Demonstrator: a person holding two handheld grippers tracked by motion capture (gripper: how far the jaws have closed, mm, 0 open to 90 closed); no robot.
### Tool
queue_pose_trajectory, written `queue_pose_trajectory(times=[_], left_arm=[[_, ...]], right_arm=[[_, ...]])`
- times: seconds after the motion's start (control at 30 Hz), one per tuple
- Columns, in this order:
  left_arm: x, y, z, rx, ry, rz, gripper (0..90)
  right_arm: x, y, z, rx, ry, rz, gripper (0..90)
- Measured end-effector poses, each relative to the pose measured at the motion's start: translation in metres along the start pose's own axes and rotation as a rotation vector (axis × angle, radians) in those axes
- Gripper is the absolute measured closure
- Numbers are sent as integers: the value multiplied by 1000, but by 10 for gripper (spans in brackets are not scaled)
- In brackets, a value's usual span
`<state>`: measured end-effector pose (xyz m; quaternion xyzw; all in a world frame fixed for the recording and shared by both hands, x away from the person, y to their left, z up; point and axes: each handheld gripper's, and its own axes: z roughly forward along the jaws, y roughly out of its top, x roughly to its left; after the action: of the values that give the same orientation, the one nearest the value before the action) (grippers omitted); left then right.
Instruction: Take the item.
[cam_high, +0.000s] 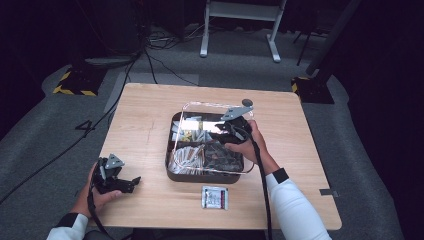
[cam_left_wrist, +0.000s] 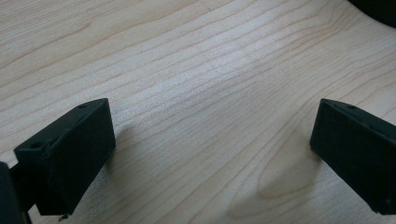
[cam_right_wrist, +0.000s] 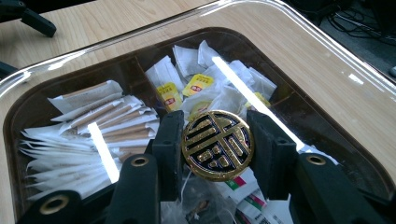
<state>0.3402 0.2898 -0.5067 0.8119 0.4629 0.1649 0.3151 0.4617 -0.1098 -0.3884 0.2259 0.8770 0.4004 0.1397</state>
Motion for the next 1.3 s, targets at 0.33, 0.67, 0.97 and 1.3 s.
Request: queue_pose_trajectory(times=[0.33, 0.67, 0.97, 1.3], left_arm=[[0, 0, 0, 0, 0, 0, 2], [0, 0, 0, 0, 0, 0, 2], [0, 0, 0, 0, 0, 0, 2], [0, 0, 0, 0, 0, 0, 2]], right_arm=[[5, 4, 17, 15, 22, -1, 587], [8, 2, 34, 36, 36, 4, 587], [7, -5, 43, 61, 38, 10, 587], [5, -10, 49, 59, 67, 21, 586]])
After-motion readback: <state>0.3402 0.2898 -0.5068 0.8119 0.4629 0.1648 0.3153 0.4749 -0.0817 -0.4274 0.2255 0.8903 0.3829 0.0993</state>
